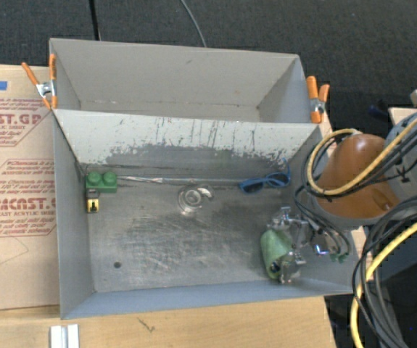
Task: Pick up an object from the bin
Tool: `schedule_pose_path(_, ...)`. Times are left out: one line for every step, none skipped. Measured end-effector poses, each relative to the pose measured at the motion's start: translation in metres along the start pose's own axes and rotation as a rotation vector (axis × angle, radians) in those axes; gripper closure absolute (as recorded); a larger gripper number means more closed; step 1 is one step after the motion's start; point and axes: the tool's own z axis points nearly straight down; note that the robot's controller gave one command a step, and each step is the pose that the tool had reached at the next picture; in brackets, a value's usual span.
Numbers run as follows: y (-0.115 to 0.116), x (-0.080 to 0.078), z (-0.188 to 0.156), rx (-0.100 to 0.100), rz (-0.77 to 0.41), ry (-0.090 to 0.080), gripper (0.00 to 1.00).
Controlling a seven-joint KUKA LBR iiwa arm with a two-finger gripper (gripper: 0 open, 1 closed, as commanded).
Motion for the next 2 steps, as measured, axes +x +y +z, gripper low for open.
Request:
schedule_pose_path(0.0, 0.0, -0.001, 0.0, -0.003, 0.0, 1.0)
schedule_pose_path(0.012, -0.019, -0.15, 0.001, -0.042, -0.006, 1.0)
